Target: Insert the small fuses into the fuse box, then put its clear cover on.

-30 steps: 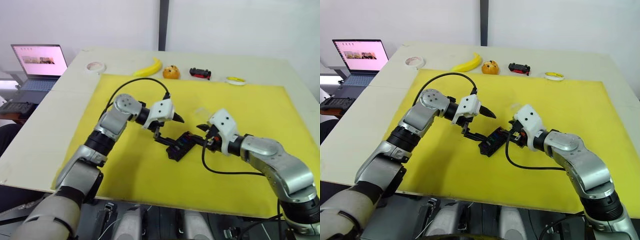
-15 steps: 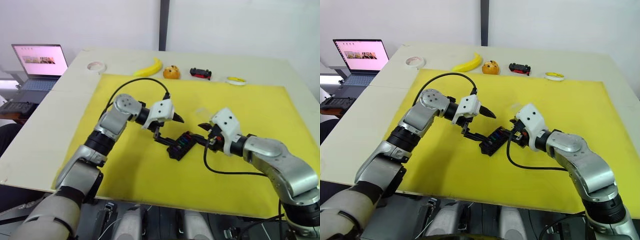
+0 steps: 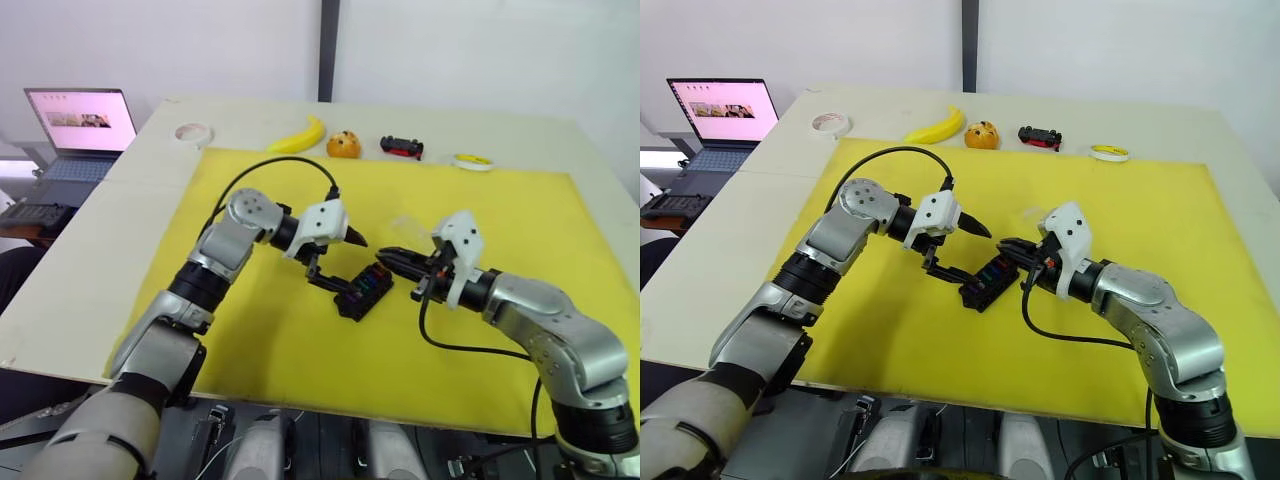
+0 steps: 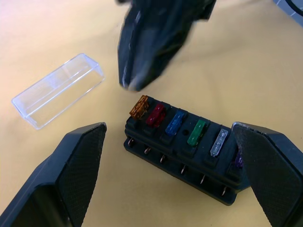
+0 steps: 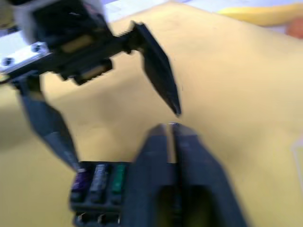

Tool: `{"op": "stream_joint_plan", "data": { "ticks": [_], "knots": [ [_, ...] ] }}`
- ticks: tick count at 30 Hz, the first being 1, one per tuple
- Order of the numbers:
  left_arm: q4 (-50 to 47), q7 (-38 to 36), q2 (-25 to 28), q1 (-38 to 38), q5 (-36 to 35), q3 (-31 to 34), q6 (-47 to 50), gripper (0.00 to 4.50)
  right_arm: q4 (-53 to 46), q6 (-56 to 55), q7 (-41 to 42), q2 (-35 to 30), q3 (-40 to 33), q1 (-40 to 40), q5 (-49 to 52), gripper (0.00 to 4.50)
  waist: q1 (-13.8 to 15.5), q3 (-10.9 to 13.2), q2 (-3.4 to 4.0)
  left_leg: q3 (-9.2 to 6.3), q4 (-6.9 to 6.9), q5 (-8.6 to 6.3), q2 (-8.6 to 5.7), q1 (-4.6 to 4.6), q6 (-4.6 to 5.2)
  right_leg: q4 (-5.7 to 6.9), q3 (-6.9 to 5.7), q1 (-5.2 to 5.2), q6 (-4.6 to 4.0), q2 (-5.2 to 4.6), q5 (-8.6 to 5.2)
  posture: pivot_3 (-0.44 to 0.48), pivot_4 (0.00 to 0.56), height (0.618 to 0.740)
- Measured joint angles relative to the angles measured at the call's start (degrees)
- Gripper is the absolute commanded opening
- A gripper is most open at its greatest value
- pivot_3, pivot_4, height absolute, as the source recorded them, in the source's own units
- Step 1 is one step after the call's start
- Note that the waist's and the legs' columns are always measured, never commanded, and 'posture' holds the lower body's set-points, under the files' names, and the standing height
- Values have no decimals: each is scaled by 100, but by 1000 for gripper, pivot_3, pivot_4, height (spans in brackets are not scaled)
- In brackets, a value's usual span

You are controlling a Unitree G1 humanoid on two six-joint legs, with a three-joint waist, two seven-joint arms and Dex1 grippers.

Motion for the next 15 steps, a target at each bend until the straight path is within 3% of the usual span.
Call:
{"op": "stream_joint_plan", "data": {
  "ticks": [15],
  "knots": [
    [-185,19,15,155,0,0,44,4500,379,-324,-28,14,368,126,-510,35,0,-1,1,0,0,1,0,3,-1,1,0,1,0,0,0,0,150,740]
  ]
}}
